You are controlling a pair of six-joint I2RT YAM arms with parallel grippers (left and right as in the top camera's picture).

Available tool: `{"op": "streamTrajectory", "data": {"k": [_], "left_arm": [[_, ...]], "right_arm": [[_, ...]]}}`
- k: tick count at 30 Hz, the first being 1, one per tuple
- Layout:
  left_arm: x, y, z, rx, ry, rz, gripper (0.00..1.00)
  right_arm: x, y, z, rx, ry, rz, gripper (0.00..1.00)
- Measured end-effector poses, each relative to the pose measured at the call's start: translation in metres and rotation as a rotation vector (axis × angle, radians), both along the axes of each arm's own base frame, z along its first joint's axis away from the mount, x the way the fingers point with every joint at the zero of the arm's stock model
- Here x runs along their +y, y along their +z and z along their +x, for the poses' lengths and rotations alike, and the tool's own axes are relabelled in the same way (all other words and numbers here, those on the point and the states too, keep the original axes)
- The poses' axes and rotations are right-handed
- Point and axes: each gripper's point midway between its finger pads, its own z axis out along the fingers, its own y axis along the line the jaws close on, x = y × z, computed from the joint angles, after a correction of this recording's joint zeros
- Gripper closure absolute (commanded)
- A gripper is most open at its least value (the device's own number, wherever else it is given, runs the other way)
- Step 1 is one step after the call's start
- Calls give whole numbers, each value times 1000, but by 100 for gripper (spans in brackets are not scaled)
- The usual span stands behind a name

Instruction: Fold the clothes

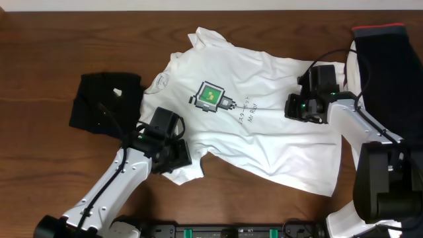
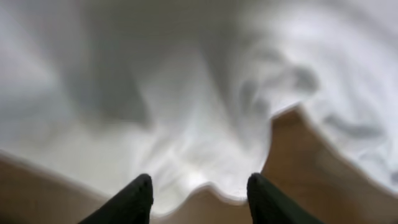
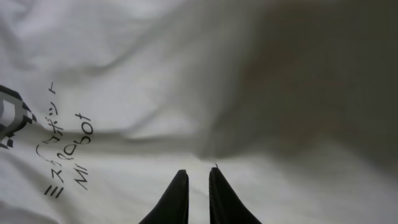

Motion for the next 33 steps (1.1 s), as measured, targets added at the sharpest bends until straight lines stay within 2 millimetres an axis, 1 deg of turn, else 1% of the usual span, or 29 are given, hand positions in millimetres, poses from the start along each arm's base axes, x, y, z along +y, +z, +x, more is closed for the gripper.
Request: {"op": "streamTrajectory", "data": {"k": [2, 4, 6, 9, 10, 11, 12, 13, 14, 15, 18, 23, 26, 27, 29, 33], "left_arm": [[-4, -2, 13, -41, -2, -9, 48], [-7, -10, 22, -49, -2, -8, 48], [-7, -24, 22, -14, -3, 3, 48], [-8, -42, 15, 66, -8, 15, 49], [-9, -41, 19, 58, -8, 7, 53], [-11, -42, 21, 64, -7, 2, 61], [-12, -43, 22, 72, -7, -2, 70], [-12, -44, 20, 89, -2, 0, 81], [-11, -45, 18, 108, 5, -1, 89], [-10, -47, 14, 133, 4, 3, 94], [-8, -48, -4, 219, 0, 6, 94], [5, -48, -53, 432, 6, 59, 94], [14, -48, -77, 528, 9, 96, 94], [15, -48, -82, 547, 7, 104, 94], [17, -48, -86, 560, 5, 108, 94], [16, -49, -83, 549, 3, 104, 94]], "right_arm": [[0, 0, 0, -1, 3, 0, 84], [0, 0, 0, -1, 4, 1, 83], [1, 0, 0, 0, 5, 2, 83], [0, 0, -2, 7, 5, 2, 83], [0, -1, -3, 12, 5, 2, 83], [0, -1, -3, 13, 5, 2, 83], [0, -1, -4, 15, 5, 2, 83], [0, -1, -4, 15, 5, 2, 83], [0, -1, -4, 15, 5, 2, 83], [0, -1, -4, 15, 5, 2, 83], [0, -1, -3, 10, 4, 1, 82], [-6, 0, 1, -2, -12, -2, 81], [-11, 1, 4, -11, -26, -12, 82], [-12, 1, 5, -15, -29, -14, 84], [-14, 2, 7, -25, -32, -19, 85], [-16, 1, 11, -34, -37, -28, 89]]}}
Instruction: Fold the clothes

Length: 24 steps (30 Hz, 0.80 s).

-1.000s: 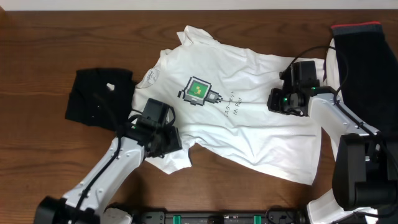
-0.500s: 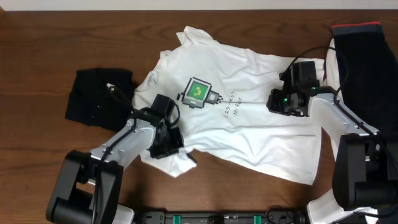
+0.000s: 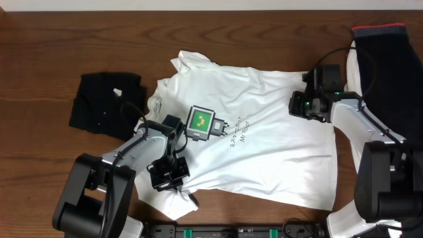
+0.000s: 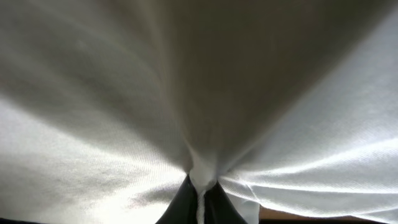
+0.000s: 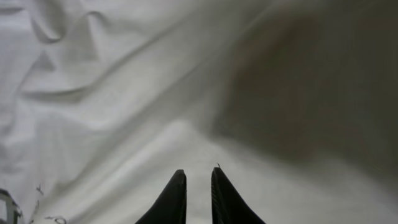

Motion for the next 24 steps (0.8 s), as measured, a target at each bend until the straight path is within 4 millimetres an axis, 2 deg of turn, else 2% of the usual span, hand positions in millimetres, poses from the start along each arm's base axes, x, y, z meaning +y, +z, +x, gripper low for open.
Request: {"op": "streamTrajectory", "data": {"k": [5, 12, 19, 21, 22, 24], "left_arm": [[0, 0, 1, -3, 0, -1, 94], [-1, 0, 1, -4, 0, -2, 94], [-1, 0, 1, -6, 0, -3, 94], [-1, -1, 2, -8, 0, -4, 93], [-1, -1, 2, -9, -1, -4, 94], [-1, -1, 2, -11, -3, -6, 90]], "right_arm": [[-8, -28, 4, 40, -28, -42, 94], [-36, -27, 40, -65, -147, -73, 95], [-85, -23, 60, -116, -267, -56, 98], [-94, -19, 63, -127, -274, -49, 90], [-95, -16, 65, -133, -267, -39, 80], [-91, -8, 70, -144, -221, -18, 75]]}}
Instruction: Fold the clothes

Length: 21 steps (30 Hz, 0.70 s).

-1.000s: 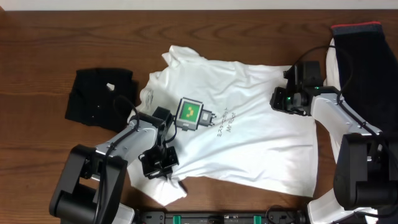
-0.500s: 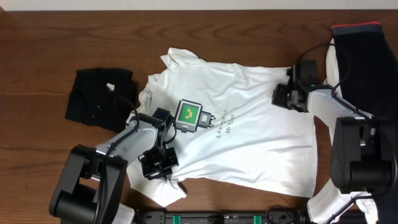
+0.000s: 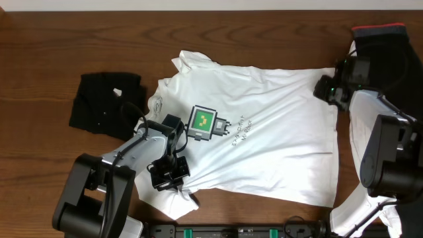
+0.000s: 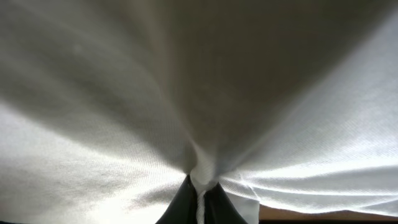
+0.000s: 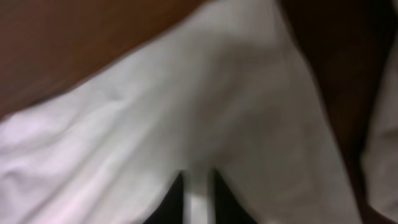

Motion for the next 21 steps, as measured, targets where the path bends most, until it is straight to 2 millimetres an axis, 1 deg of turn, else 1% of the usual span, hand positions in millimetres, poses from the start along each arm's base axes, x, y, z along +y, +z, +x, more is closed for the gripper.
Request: {"op": "streamTrajectory", "data": {"k": [1, 4, 5, 6, 7, 9, 11, 13, 14, 15, 17, 18, 21], "left_arm": [[0, 0, 0, -2, -1, -1, 90], [-2, 2, 4, -27, -10, -11, 83], [-2, 4, 7, -42, -16, -13, 76], [-2, 8, 10, -55, -23, -17, 72], [-3, 12, 14, -72, -27, -23, 71], [-8, 28, 27, -139, -37, -47, 67], [-16, 52, 49, -254, -55, -90, 66], [-25, 77, 71, -380, -76, -136, 66], [-28, 88, 81, -440, -84, -157, 66], [-32, 101, 93, -520, -102, -179, 66], [-33, 118, 113, -648, -129, -184, 67], [-32, 123, 122, -703, -142, -168, 71], [-24, 126, 150, -830, -194, -94, 73]], "right_arm": [[3, 4, 2, -4, 22, 8, 75], [11, 20, 4, -8, 71, 33, 68], [14, 29, 2, -14, 85, 41, 66], [16, 37, -1, -20, 97, 48, 65], [18, 44, -4, -24, 105, 53, 64], [23, 67, -12, -40, 117, 67, 64], [28, 96, -22, -63, 127, 78, 64], [31, 114, -32, -67, 132, 85, 64], [32, 120, -38, -61, 134, 90, 64], [34, 123, -44, -46, 135, 97, 66], [37, 119, -58, 12, 136, 112, 68], [40, 115, -66, 50, 137, 120, 70], [49, 99, -85, 147, 146, 138, 73]]}}
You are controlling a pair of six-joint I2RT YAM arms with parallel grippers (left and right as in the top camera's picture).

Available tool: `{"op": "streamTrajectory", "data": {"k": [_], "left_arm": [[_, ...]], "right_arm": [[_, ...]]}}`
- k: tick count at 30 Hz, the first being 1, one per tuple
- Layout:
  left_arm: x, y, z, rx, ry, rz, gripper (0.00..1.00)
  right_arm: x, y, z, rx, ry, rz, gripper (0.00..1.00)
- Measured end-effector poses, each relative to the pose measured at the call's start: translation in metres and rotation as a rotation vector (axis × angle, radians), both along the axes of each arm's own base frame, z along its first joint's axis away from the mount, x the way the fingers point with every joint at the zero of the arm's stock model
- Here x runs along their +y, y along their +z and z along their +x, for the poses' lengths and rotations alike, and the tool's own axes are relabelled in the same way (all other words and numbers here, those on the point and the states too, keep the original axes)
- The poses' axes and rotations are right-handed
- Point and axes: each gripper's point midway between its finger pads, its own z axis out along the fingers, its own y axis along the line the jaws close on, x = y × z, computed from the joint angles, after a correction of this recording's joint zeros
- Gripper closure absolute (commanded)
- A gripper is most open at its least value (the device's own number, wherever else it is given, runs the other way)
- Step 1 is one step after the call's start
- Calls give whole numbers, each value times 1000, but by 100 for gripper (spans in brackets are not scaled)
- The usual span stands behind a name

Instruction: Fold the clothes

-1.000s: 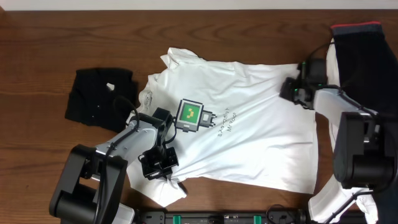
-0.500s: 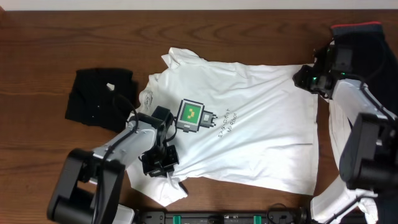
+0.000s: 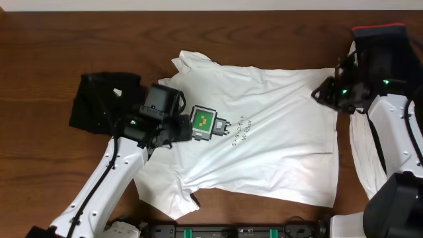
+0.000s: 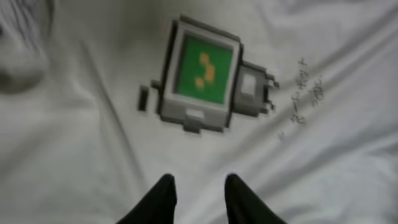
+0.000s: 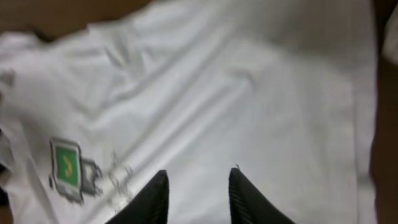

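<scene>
A white T-shirt (image 3: 264,152) lies spread face up on the wooden table, and its green pixel print (image 3: 205,122) shows left of the middle. My left gripper (image 3: 180,129) hovers open just left of the print (image 4: 202,74), with its fingertips (image 4: 166,182) apart over bare cloth. My right gripper (image 3: 324,94) is open above the shirt's upper right edge. In the right wrist view the gripper (image 5: 198,180) looks down over the shirt (image 5: 249,112), nothing between its fingers.
A black garment (image 3: 99,102) lies at the left beside the shirt. At the far right lies a dark garment with a red band (image 3: 386,49), over a white one (image 3: 360,152) that runs down under the right arm.
Both grippers have let go and opened. The left one went from the shirt's lower left up to beside the print. The right one now stands higher, by the upper right corner.
First the shirt lay askew, with the left gripper open at its lower left edge and the right one shut on its right side. Then the left was shut on cloth. Then the right held the upper right corner, and the shirt lay squarer. Now both are open.
</scene>
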Motion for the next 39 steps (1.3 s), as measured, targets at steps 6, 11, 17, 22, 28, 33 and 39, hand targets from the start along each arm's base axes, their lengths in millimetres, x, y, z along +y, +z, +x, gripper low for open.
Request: {"op": "streamTrajectory", "data": {"k": [6, 11, 17, 22, 28, 33, 39], "left_arm": [[11, -31, 43, -88, -38, 164, 76], [38, -75, 63, -44, -2, 296, 77], [81, -97, 83, -35, 95, 360, 76], [112, -113, 90, -6, 167, 376, 76], [127, -121, 95, 6, 194, 383, 77], [133, -121, 99, -2, 211, 374, 77], [136, -121, 101, 10, 214, 356, 68]], "right_arm": [[23, -34, -27, 111, 59, -28, 76], [30, -70, -61, 234, 60, -62, 77], [28, -92, -77, 277, 45, -81, 82], [24, -107, -82, 274, 22, -100, 85], [10, -123, -90, 282, -35, -171, 86], [-1, -124, -92, 295, -78, -222, 87], [-32, -123, -90, 296, -180, -250, 85]]}}
